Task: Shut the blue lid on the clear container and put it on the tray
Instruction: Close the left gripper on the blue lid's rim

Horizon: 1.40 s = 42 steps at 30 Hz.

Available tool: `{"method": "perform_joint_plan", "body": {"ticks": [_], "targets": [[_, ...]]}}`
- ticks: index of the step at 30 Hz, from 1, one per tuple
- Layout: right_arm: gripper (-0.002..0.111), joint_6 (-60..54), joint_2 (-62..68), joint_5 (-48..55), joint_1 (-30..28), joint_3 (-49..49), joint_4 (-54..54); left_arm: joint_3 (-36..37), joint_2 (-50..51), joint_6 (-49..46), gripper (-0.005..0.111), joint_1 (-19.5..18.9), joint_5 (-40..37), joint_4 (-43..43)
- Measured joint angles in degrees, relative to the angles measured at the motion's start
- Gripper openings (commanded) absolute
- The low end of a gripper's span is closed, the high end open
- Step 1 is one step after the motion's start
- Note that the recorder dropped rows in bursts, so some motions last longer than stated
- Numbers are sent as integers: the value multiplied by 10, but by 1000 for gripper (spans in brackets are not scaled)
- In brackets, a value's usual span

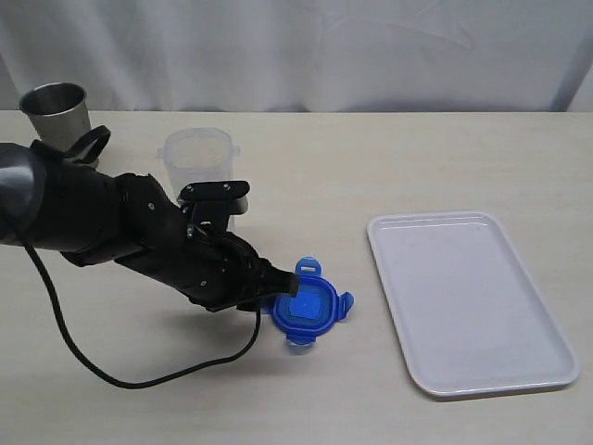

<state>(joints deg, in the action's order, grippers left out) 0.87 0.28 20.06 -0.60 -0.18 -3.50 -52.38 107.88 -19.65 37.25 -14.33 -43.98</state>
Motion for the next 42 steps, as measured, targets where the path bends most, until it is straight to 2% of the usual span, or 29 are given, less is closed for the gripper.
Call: {"method": "perform_joint_plan", "body": {"ticks": [9,20,29,42], "targets": [[4,0,0,0,0,0,0,0,24,0,49,0,41,0],[4,0,0,0,0,0,0,0,24,-1,49,1,50,-1],[4,0,0,0,0,0,0,0,24,-1,49,20,66,-5],[4,0,0,0,0,0,0,0,24,-1,48,20,77,-14]]}}
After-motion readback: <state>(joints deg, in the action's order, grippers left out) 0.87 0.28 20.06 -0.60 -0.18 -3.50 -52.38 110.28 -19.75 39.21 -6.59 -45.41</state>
